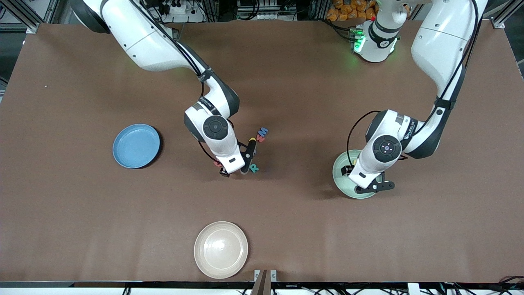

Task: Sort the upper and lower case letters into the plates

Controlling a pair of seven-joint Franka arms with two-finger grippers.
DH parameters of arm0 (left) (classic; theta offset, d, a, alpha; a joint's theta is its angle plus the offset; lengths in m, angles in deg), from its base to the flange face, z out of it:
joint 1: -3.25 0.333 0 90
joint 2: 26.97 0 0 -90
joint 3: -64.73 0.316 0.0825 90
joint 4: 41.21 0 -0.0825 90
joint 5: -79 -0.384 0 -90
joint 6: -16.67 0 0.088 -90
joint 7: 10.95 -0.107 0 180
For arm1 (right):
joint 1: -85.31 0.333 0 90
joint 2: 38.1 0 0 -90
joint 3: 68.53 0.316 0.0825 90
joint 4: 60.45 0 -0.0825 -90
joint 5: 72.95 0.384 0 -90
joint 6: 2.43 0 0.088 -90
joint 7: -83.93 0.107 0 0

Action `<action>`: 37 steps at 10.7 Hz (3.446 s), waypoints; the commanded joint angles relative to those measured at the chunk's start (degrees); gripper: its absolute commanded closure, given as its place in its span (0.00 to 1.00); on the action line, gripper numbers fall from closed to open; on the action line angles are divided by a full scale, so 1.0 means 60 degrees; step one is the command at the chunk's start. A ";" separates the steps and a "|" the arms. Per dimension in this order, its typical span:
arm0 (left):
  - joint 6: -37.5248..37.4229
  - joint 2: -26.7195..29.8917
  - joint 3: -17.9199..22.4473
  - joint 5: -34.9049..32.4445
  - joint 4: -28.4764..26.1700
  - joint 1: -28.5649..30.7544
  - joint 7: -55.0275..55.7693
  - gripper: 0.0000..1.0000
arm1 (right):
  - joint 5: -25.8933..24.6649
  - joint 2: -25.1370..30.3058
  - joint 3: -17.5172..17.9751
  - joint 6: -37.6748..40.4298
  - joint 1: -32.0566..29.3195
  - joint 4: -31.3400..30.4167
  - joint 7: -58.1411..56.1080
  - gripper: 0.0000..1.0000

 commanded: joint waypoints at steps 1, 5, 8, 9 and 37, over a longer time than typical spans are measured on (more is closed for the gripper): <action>-0.0146 0.0004 -0.0044 0.0146 0.0093 0.0127 0.0094 0.00 | -0.0440 -0.0373 0.0054 -0.0347 -0.0039 0.0163 -0.0094 0.24; -0.0146 0.0077 -0.0059 0.0191 0.0108 0.0215 0.0050 0.00 | -0.0426 -0.0506 0.0054 -0.0453 -0.0054 0.0119 -0.0006 0.28; -0.0146 0.0077 -0.0059 0.0191 0.0296 0.0186 0.0050 0.00 | -0.0440 -0.0520 0.0054 -0.0409 -0.0054 0.0104 -0.0020 0.65; -0.0146 0.0005 -0.0074 0.0234 0.0516 0.0128 0.0065 0.00 | -0.0441 -0.0520 0.0054 -0.0408 -0.0039 0.0104 -0.0006 0.85; 0.3531 -0.0699 -0.1216 -0.2460 -0.0930 -0.4810 -0.1121 0.00 | 0.1709 0.5190 -0.1689 0.5598 -0.4170 -0.0953 -0.0914 0.00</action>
